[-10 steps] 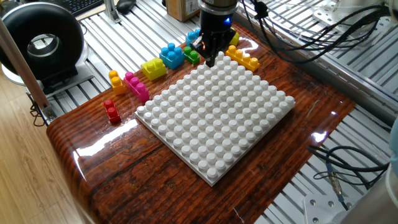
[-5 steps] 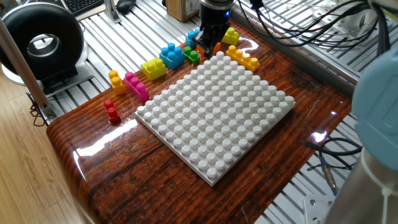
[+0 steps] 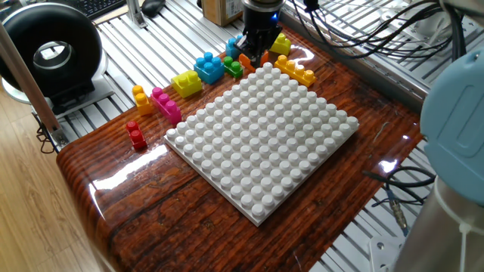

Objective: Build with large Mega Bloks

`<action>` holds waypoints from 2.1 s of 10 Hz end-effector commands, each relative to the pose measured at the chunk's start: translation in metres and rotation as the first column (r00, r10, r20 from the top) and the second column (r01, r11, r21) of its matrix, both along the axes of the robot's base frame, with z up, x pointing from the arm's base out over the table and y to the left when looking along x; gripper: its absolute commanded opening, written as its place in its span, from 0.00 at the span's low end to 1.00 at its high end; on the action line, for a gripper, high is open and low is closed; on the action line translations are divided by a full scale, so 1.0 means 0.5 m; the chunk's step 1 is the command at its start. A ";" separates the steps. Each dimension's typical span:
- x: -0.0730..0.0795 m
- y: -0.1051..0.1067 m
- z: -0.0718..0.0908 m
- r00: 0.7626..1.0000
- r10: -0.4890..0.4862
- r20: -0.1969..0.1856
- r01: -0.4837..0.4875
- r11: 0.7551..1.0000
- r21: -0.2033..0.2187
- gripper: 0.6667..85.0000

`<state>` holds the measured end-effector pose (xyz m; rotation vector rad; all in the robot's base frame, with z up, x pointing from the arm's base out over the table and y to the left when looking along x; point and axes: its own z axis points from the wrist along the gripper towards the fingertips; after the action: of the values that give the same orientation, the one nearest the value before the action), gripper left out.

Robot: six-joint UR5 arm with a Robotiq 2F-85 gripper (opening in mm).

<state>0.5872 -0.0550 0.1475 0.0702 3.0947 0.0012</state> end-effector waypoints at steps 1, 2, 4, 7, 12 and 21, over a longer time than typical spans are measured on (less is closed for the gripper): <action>-0.002 -0.016 0.001 0.997 -0.081 -0.007 0.081 0.996 -0.023 0.00; 0.001 -0.015 0.001 0.998 -0.067 -0.001 0.067 0.998 -0.020 0.00; -0.001 0.000 0.002 1.000 0.019 -0.009 -0.019 1.000 0.019 0.01; 0.031 -0.117 0.030 0.990 0.141 0.002 -0.141 0.987 0.073 0.25; 0.060 -0.225 0.022 0.977 0.215 0.010 -0.215 0.975 0.056 0.29; 0.069 -0.288 -0.049 0.983 0.175 0.045 -0.177 0.983 0.039 0.19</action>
<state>0.6192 -0.1951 0.1281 -0.2750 3.0583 0.0639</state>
